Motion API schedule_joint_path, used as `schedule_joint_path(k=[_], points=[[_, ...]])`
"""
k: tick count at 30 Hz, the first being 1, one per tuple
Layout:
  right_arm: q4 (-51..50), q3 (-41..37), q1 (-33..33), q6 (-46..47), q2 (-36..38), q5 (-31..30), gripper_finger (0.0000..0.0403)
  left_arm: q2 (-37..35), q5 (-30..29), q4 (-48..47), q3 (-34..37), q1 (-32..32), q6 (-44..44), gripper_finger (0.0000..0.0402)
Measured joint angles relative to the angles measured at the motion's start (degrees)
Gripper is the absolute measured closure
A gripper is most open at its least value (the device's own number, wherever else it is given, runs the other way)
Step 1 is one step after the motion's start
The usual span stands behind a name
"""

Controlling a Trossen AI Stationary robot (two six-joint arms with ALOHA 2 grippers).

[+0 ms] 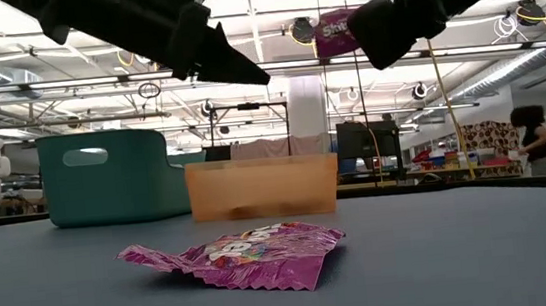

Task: Sort candy
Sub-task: Put the violet candy into the orange bin

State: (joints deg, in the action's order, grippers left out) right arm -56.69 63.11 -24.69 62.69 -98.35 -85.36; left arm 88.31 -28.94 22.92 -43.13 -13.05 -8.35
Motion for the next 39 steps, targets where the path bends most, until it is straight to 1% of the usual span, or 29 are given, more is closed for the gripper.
schedule_joint_path(k=[9,14,17,24,27,33,37,39], points=[[1.24,0.00,1.12,-0.36,0.00,0.33,0.0402,0.00,0.01,-0.07,0.00,0.34,0.31,0.0253],[1.73,0.00,1.44,0.88,0.00,4.23,0.0403,0.00,0.01,-0.07,0.00,0.34,0.36,0.0253],[1.71,0.00,2.34,2.11,0.00,10.45,0.0403,0.00,0.01,-0.05,0.00,0.34,0.38,0.0253],[1.74,0.00,4.49,2.67,0.01,30.63,0.0403,0.00,1.16,0.01,0.00,0.30,0.50,0.0253],[1.84,0.00,4.53,2.65,0.02,35.94,0.0403,0.00,1.58,0.09,0.00,0.28,0.51,0.0253],[2.91,0.00,4.51,2.11,0.00,37.65,0.0403,0.00,1.71,0.10,0.00,0.28,0.51,0.0253],[4.05,0.01,4.51,0.36,0.02,37.02,0.0403,0.00,1.73,0.09,0.02,0.28,0.51,0.0253],[4.70,0.00,4.48,-0.63,0.01,35.52,0.0403,0.00,1.73,0.09,0.02,0.28,0.52,0.0253]])
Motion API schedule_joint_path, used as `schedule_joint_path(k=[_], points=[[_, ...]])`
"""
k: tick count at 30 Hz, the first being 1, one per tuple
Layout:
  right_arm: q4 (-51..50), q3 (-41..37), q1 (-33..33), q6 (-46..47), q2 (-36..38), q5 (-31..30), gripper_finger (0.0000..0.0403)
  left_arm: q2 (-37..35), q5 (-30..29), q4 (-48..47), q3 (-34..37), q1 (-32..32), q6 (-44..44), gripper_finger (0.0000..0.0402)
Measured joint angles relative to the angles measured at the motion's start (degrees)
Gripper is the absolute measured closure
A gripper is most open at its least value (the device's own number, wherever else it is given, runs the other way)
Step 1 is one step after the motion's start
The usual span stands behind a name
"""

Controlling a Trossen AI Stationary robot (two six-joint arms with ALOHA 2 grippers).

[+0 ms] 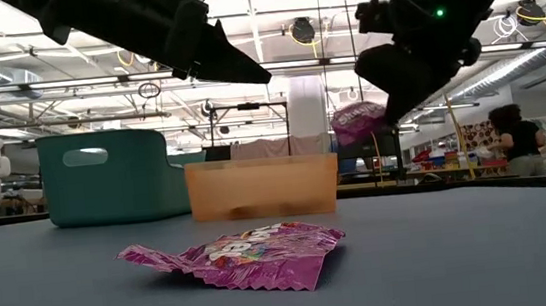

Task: Sort candy
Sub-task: Put the violet candy into the orange bin

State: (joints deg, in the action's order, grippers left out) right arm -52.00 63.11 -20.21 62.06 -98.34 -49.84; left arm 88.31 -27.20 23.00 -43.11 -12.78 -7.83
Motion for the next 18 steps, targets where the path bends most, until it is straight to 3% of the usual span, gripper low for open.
schedule_joint_path(k=[9,18], points=[[5.92,0.02,-2.30,-8.97,0.01,-8.22,0.0403,0.00,0.02,-0.01,0.00,0.00,-0.01,0.0253],[7.39,0.02,-9.30,-17.32,1.74,-15.58,0.0403,-0.31,0.00,0.02,0.02,0.00,-0.01,0.0253]])
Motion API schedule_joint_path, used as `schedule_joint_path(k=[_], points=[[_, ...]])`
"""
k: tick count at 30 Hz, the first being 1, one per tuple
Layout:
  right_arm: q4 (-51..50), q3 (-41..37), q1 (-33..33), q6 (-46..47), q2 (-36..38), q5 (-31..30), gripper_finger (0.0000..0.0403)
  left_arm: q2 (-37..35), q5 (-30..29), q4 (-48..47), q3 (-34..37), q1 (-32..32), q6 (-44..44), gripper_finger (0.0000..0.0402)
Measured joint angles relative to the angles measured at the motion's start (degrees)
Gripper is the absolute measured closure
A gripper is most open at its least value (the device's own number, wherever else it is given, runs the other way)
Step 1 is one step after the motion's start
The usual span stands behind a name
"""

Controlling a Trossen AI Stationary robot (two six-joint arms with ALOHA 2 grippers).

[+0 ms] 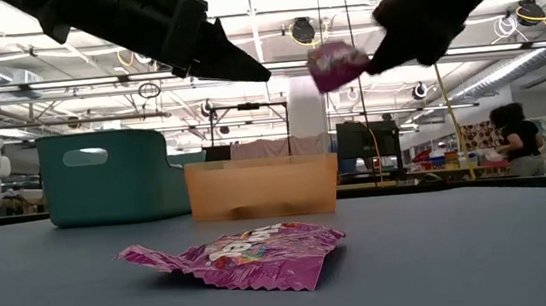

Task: Sort candy
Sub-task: Put the violet candy into the orange bin

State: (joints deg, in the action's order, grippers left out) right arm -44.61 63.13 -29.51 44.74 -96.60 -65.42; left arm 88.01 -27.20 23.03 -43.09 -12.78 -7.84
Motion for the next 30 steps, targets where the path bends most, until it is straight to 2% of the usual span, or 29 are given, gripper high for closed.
schedule_joint_path(k=[4,8,12,17,22,26,30], points=[[0.05,0.00,-3.51,-2.85,2.42,-0.98,0.0403,-0.33,0.00,-0.03,0.02,-0.11,-0.02,0.0253],[1.03,0.00,-6.46,-8.39,4.97,0.77,0.0403,-0.39,0.00,-0.15,0.02,-0.11,-0.02,0.0253],[6.08,0.00,-7.51,-20.79,7.81,10.66,0.0403,-0.39,0.00,-0.02,0.02,-0.11,-0.01,0.0253],[17.88,0.00,-7.01,-37.24,10.43,25.04,0.0403,-0.39,0.00,0.00,0.02,-0.11,0.00,0.0253],[24.23,0.00,-4.53,-44.12,10.60,38.26,0.0403,-0.39,0.00,0.00,0.02,-0.11,0.00,0.0253],[24.69,0.00,-2.17,-43.56,10.60,41.58,0.0403,-0.37,0.00,0.00,0.02,-0.11,0.02,0.0253],[24.71,0.00,-0.93,-43.79,10.58,41.96,0.0403,-0.37,0.00,-0.01,0.02,-0.11,0.02,0.0253]])
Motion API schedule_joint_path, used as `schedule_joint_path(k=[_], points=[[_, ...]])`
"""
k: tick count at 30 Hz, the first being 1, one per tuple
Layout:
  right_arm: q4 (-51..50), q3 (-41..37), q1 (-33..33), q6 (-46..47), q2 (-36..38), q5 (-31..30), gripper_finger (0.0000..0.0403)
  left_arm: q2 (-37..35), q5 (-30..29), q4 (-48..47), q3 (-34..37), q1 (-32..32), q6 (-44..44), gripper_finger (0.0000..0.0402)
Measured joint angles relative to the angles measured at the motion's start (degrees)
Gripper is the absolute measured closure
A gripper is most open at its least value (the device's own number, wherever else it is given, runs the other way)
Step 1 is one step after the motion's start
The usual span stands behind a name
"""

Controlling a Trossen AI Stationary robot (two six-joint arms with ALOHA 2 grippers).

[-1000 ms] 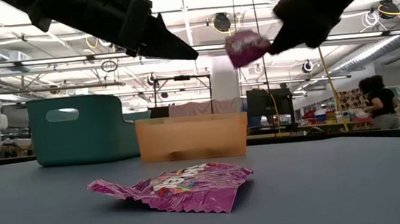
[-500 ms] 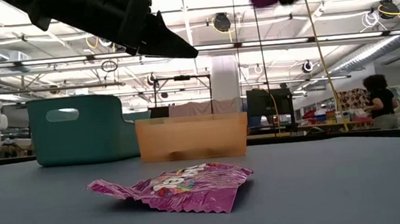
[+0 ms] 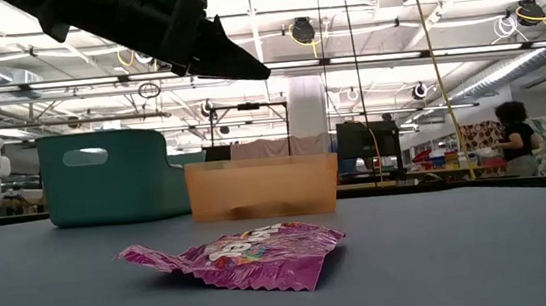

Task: Sort candy
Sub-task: Put the violet candy into the orange bin

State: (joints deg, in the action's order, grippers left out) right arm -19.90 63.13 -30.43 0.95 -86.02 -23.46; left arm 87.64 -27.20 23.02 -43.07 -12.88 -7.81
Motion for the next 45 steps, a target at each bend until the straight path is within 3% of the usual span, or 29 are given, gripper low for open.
schedule_joint_path(k=[14,20,28,36,45], points=[[-1.47,0.00,4.34,3.08,-0.07,0.75,0.0403,-1.75,-1.36,-1.21,-0.02,-0.74,0.00,0.0253],[-2.65,0.00,8.95,-1.55,-0.09,-11.86,0.0403,-3.94,-2.95,-3.03,-0.20,-1.64,1.28,0.0253],[-2.51,0.00,18.71,-3.20,-0.81,-12.20,0.0403,-7.13,-4.51,-10.36,-0.09,-2.16,5.87,0.0253],[0.60,-0.02,29.86,-2.84,-7.92,3.69,0.0403,-7.45,-4.46,-10.39,-0.02,-3.46,5.74,0.0253],[5.36,-0.07,32.25,-0.19,-14.85,5.79,0.0401,-7.45,-4.21,-11.21,-0.02,-3.76,5.42,0.0253]])
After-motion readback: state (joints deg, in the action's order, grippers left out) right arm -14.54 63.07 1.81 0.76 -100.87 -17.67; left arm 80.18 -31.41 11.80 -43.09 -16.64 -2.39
